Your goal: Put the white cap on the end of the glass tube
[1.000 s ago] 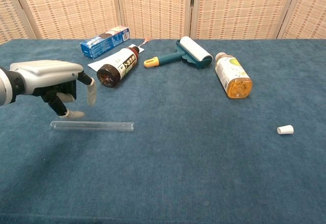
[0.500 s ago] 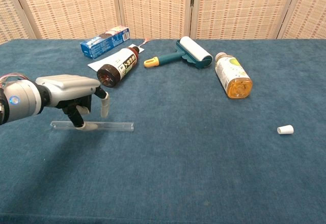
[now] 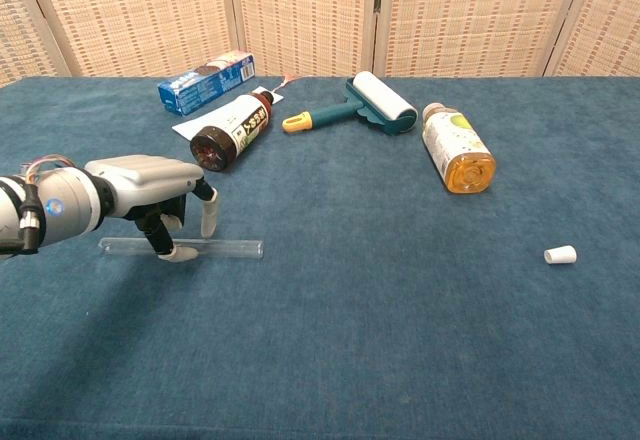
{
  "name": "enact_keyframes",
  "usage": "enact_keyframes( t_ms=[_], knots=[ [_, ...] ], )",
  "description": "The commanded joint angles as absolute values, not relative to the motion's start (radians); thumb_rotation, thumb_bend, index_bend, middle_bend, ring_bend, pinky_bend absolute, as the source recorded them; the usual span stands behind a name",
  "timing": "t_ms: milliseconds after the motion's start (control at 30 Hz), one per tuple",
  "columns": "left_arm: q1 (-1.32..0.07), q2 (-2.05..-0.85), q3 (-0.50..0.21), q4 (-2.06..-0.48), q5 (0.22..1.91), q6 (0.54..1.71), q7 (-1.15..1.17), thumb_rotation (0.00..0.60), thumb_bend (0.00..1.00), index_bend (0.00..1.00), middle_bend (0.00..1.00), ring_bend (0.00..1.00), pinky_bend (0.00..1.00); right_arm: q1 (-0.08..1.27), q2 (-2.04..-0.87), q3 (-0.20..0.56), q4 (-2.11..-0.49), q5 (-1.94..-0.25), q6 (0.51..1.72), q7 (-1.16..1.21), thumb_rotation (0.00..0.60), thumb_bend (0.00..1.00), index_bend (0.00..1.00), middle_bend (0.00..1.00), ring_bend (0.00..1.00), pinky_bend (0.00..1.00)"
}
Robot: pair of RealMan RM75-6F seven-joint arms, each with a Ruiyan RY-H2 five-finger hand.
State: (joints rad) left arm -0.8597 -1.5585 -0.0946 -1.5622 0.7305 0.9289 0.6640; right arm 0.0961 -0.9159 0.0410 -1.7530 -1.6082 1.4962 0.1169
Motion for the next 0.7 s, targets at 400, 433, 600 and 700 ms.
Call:
enact_keyframes(
  t_ms=[400,433,600,700],
  knots=[
    [-0.861,-1.571,-0.076,-1.542,0.73,0.939,0.653,0.6,0.3,0.48,1.0,1.0,1.0,0.098,-0.915,0.043,-1.758,-1.602,1.492,0.112,0.6,0.29,0.21,0.26,0.12,0.17],
    [-0.861,-1.572,-0.075,-1.54,0.729,0.94,0.653,0.6,0.3,0.48,1.0,1.0,1.0,0.099,-0.915,0.043,-1.759,-1.602,1.491,0.111,0.6,0.29,0.21,0.26,0.12,0.17],
    [-0.861,-1.575,-0.073,-1.533,0.726,0.941,0.648,0.6,0.3,0.49,1.0,1.0,1.0,0.099,-0.914,0.044,-1.76,-1.601,1.491,0.11,0.6,0.29,0.21,0.26,0.12,0.17],
    [-0.86,-1.577,-0.073,-1.528,0.724,0.939,0.643,0.6,0.3,0.49,1.0,1.0,1.0,0.099,-0.914,0.043,-1.761,-1.6,1.49,0.11,0.6,0.29,0.21,0.26,0.12,0.17]
  ],
)
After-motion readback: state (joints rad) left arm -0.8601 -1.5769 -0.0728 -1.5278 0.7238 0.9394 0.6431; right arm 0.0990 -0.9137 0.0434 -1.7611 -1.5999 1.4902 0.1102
